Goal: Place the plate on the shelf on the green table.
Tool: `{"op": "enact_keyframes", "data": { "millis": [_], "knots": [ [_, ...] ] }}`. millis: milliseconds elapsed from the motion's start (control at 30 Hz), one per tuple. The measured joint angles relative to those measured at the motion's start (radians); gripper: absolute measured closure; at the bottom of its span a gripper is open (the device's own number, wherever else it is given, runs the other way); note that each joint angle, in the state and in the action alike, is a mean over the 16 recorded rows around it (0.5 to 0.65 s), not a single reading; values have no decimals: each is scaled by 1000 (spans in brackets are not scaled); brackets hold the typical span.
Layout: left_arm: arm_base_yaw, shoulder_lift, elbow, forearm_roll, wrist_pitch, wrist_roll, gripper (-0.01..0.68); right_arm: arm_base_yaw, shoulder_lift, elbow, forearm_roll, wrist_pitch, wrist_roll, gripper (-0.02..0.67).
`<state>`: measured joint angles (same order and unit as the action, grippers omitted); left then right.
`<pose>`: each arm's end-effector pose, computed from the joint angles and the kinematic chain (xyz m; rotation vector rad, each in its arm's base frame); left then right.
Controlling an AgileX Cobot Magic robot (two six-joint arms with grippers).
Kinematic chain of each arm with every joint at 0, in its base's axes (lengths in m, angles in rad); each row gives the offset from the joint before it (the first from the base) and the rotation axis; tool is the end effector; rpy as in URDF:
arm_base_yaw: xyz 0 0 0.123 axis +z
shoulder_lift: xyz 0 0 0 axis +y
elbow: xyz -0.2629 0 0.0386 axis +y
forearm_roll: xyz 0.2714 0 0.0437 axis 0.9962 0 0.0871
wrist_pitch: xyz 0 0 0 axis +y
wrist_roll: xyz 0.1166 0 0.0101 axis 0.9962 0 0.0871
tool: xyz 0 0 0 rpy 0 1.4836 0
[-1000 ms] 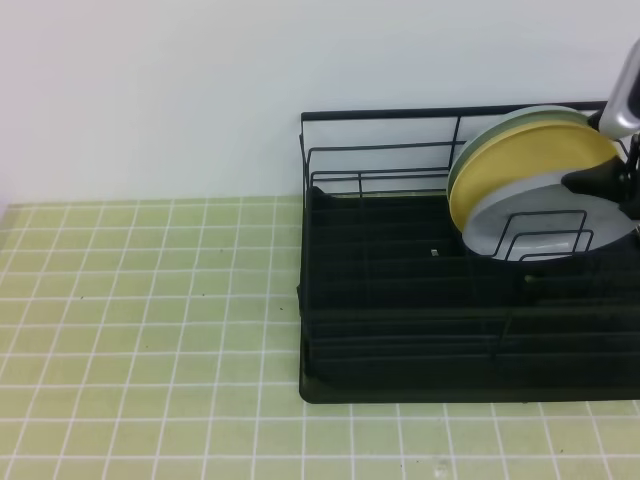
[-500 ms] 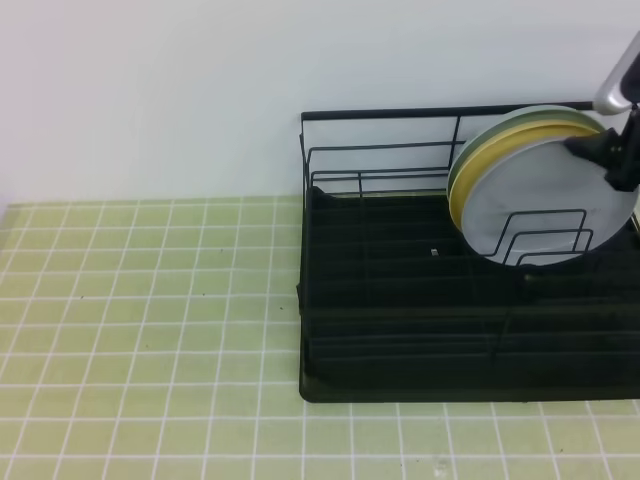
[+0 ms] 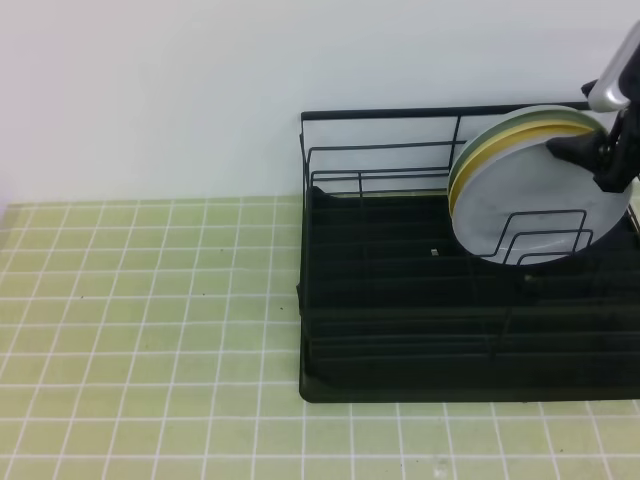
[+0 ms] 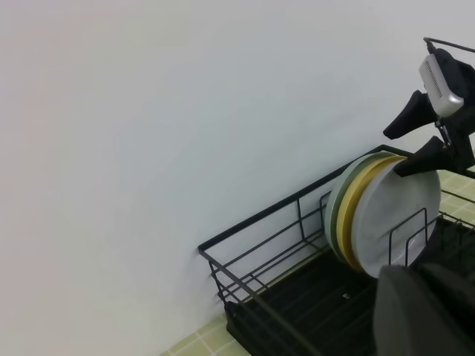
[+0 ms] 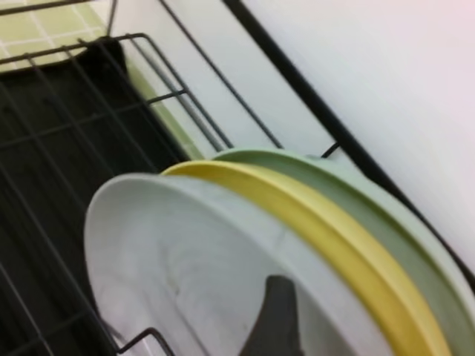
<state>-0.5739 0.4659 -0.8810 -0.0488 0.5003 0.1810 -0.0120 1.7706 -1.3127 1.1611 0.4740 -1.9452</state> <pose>0.1078 -0.0730 0.4252 0.5679 1.4740 -0.3603 0.4426 0.0438 0.2347 -1.0494 1.8020 -0.0459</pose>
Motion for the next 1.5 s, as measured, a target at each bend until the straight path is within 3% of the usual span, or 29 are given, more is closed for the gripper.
{"op": "enact_keyframes", "data": {
  "millis": [500,1500],
  "knots": [
    [0,0,0,-11,0,0,674,1,-5,-1,-8,-36,11,61],
    [0,0,0,-56,20,0,674,2,-5,6,-183,-23,163,60]
  ]
}}
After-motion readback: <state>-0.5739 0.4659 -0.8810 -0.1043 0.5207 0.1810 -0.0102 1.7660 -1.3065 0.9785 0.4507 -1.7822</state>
